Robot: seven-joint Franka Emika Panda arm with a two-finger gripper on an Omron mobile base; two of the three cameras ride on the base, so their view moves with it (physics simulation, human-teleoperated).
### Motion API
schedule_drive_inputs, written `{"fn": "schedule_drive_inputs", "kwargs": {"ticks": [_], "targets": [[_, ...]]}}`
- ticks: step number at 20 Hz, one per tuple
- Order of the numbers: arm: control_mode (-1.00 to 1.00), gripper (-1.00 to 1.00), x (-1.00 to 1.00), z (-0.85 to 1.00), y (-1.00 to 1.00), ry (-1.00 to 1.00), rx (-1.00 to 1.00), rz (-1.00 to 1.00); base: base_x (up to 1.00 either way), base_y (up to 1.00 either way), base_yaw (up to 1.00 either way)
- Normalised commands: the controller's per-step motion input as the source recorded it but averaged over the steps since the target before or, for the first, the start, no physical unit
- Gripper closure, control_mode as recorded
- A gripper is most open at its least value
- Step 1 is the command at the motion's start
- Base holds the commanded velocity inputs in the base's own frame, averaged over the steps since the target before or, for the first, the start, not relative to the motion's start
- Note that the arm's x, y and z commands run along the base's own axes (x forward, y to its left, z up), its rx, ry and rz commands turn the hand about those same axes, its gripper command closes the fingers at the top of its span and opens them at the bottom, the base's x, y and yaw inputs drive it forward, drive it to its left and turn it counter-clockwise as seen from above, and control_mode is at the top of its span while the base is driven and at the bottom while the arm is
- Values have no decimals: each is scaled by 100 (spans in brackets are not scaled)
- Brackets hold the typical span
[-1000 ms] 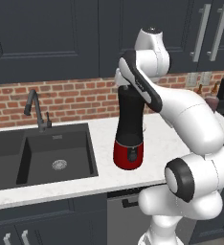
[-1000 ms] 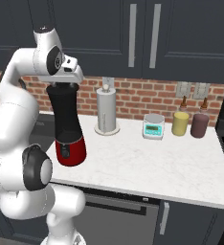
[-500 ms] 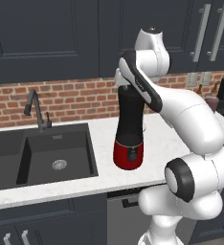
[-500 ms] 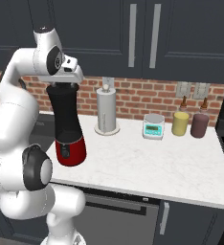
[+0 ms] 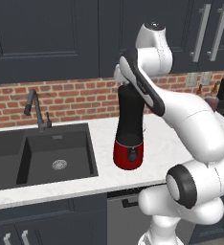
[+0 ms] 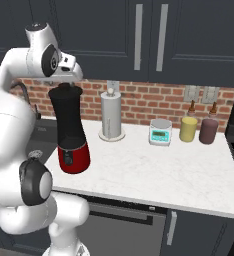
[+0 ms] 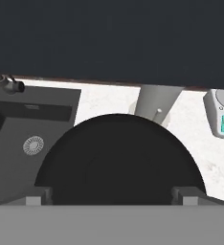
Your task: Close the lid blender by securely placing the lid on top.
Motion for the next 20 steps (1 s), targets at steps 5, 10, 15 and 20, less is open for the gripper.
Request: {"fn": "schedule_drive_inputs", "kwargs": {"ticks": [5, 10, 15, 20], "targets": [[-100, -100, -24, 6, 4, -6, 0, 0, 0, 0, 0], [-100, -100, -36, 0, -9, -1, 0, 0, 0, 0, 0], [-100, -100, -57, 0, -20, -14, 0, 0, 0, 0, 0], [-100, -100, -63, 0, -48, -26, 7, 1, 0, 0, 0]]}}
